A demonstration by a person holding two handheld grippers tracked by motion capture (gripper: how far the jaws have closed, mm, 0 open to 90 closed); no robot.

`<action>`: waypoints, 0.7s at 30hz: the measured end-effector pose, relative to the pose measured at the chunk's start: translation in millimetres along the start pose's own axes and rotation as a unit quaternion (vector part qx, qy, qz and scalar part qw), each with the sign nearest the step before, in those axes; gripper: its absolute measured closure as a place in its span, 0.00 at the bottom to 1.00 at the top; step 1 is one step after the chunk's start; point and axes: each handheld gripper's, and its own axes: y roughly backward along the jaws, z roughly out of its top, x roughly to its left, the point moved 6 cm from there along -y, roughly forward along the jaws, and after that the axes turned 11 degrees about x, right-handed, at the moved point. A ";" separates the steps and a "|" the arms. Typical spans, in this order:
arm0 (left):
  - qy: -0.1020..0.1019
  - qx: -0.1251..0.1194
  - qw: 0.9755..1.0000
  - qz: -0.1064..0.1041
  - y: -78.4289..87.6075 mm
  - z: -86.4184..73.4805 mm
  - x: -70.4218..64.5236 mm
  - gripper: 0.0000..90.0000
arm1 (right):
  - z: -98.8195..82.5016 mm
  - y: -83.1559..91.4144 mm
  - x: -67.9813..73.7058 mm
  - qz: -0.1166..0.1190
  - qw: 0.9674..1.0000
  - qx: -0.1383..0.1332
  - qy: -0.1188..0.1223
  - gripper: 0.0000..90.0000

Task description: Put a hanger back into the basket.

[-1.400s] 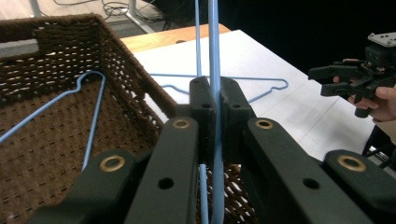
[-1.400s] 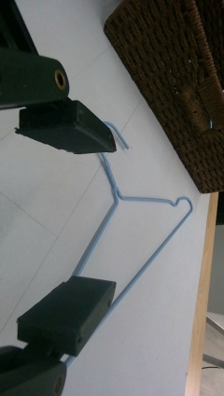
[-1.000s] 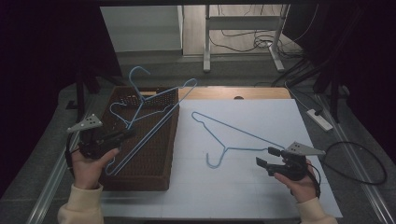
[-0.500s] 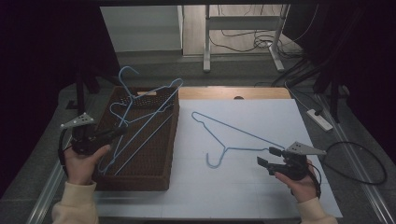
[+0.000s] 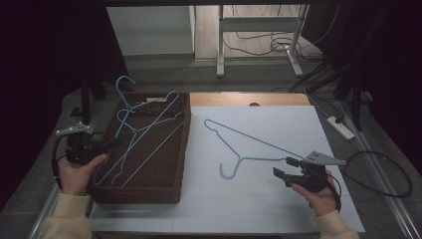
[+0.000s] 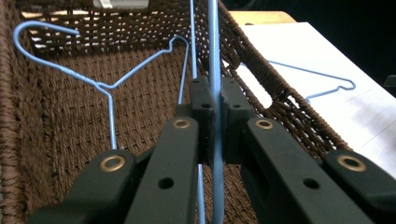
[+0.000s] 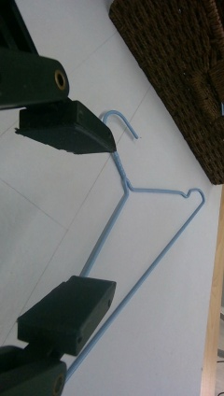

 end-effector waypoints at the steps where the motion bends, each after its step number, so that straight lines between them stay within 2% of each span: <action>1: 0.002 0.001 1.000 -0.001 -1.1 -0.1 1.2 0.95 | 0.0 -0.1 0.1 0.000 1.000 0.000 0.000 0.31; 5: 0.009 0.013 1.000 -0.002 -8.5 -1.7 5.9 0.95 | -0.2 -0.6 0.2 0.000 1.000 0.002 0.000 0.31; 12: 0.001 0.040 0.999 -0.002 -19.9 -5.3 4.6 0.95 | -0.4 -1.2 0.3 0.000 1.000 0.004 0.000 0.31; 21: 0.002 0.089 0.996 -0.013 -39.4 -6.9 6.3 0.95 | -0.8 -2.3 0.6 0.000 1.000 0.008 0.001 0.31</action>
